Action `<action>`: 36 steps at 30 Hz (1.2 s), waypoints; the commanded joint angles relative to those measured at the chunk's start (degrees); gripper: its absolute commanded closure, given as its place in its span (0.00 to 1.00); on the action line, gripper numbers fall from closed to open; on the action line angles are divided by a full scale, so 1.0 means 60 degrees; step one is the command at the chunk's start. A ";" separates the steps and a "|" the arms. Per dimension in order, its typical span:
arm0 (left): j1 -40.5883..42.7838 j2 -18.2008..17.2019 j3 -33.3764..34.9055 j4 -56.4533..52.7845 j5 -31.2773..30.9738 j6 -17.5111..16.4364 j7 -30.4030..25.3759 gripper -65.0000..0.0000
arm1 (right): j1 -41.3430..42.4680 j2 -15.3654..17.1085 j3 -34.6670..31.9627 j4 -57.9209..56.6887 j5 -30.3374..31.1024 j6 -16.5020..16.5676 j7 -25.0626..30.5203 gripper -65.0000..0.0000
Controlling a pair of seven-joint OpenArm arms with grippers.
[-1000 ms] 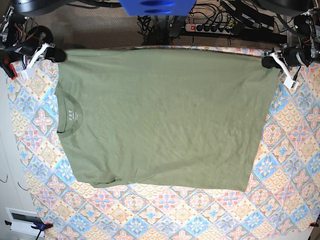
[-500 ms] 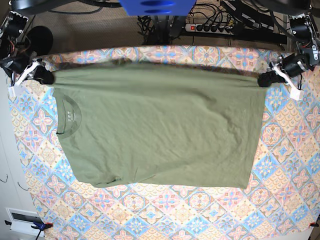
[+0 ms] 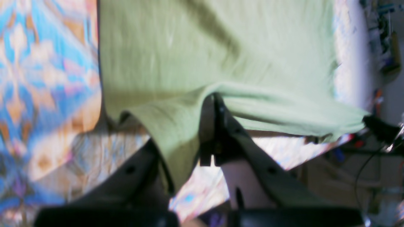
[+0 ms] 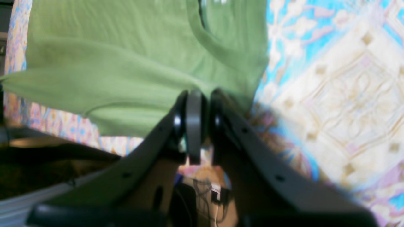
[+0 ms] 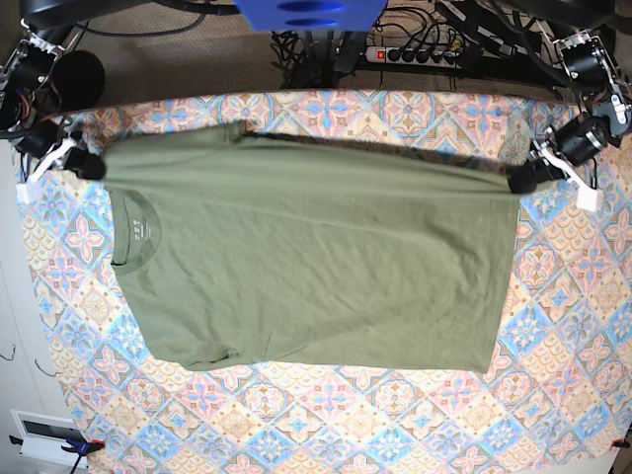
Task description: Layout the t-shirt on the table in an organized manner, then fold the t-shirt properly
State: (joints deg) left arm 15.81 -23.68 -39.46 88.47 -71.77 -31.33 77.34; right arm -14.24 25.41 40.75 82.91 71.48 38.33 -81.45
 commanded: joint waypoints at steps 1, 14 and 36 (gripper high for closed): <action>-0.0050 -0.0251 -0.0243 0.0179 -0.0544 -0.0045 -0.0062 1.00 | 0.0022 0.0300 0.0351 0.0181 0.0533 0.0023 0.0242 0.95; 0.1372 -0.0265 -0.1137 0.4853 -0.1423 -0.0192 0.0157 1.00 | -0.0872 0.0285 0.3838 0.1822 0.2253 0.0279 0.0242 0.95; 0.2559 -0.0441 -0.4961 0.4911 -0.2205 -0.0925 0.0443 1.00 | -0.1766 0.0241 0.0307 0.3873 0.0709 0.0279 0.0242 0.85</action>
State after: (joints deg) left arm 31.16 -25.06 -68.62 117.27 -83.64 -36.75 81.49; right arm -24.69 25.58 41.41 105.56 74.24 39.88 -80.90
